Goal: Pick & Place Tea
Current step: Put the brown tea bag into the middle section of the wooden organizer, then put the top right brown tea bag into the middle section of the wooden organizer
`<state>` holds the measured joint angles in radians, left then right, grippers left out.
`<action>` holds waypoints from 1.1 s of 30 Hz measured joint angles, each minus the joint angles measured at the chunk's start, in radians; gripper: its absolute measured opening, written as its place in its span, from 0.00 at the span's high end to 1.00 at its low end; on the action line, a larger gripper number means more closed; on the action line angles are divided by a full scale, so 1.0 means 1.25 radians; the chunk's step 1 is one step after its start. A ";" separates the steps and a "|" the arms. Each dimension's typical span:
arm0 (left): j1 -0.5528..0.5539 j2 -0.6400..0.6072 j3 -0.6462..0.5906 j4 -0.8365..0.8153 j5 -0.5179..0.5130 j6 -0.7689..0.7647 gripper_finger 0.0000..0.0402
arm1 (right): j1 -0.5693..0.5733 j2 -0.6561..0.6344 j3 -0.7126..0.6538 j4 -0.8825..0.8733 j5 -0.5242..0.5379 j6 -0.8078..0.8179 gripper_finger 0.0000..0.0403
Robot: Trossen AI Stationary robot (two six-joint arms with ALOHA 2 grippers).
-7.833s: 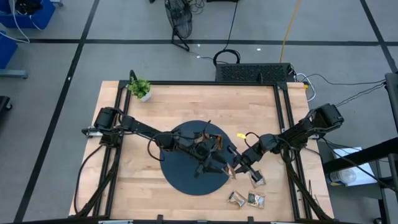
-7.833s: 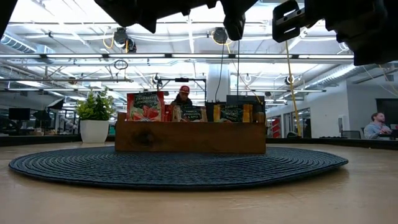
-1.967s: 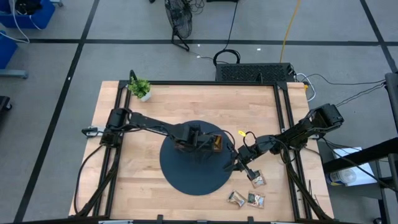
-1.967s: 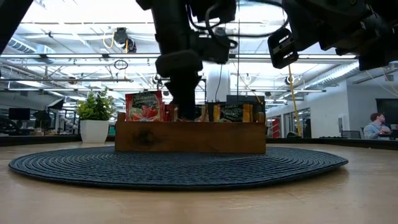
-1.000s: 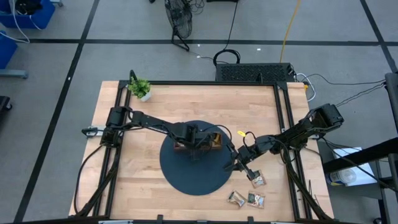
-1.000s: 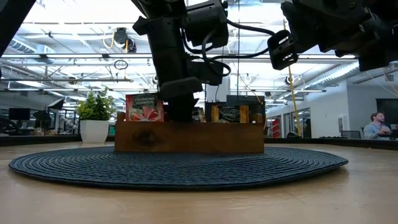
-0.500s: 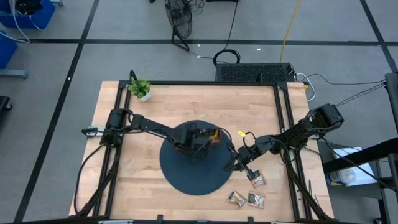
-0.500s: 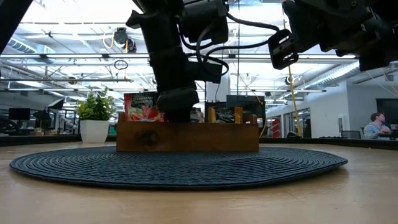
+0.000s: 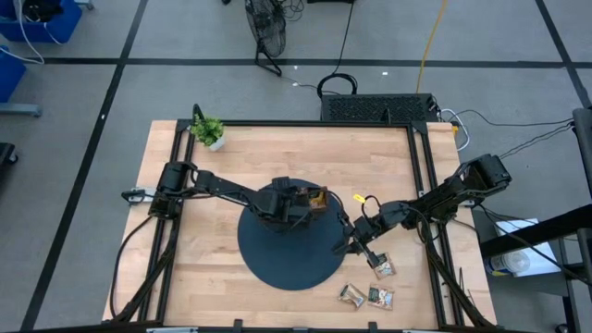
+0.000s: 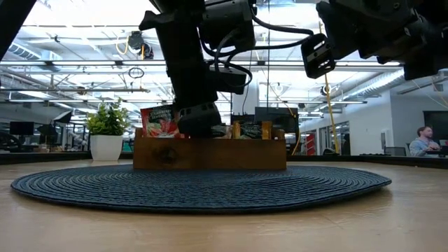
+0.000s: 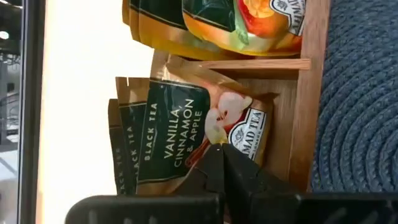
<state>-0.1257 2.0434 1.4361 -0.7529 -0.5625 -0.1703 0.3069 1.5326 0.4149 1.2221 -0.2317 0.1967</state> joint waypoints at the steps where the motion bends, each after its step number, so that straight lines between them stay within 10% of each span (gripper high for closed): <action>1: 0.000 0.000 0.000 0.000 -0.001 0.000 0.99 | 0.000 0.000 0.000 0.000 0.000 0.000 0.92; 22: -0.042 -0.008 0.023 -0.024 -0.086 -0.011 0.89 | 0.000 0.000 0.000 0.000 0.000 -0.002 0.92; 28: -0.072 -0.091 0.066 -0.012 0.007 0.002 0.83 | 0.000 0.000 0.000 -0.001 0.000 0.000 0.92; 33: -0.097 -0.236 0.000 0.189 0.242 0.098 0.78 | 0.000 0.000 0.000 -0.001 -0.003 0.000 0.92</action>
<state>-0.2466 1.7487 1.4360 -0.5164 -0.2602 -0.0472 0.3071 1.5322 0.4149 1.2203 -0.2356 0.1963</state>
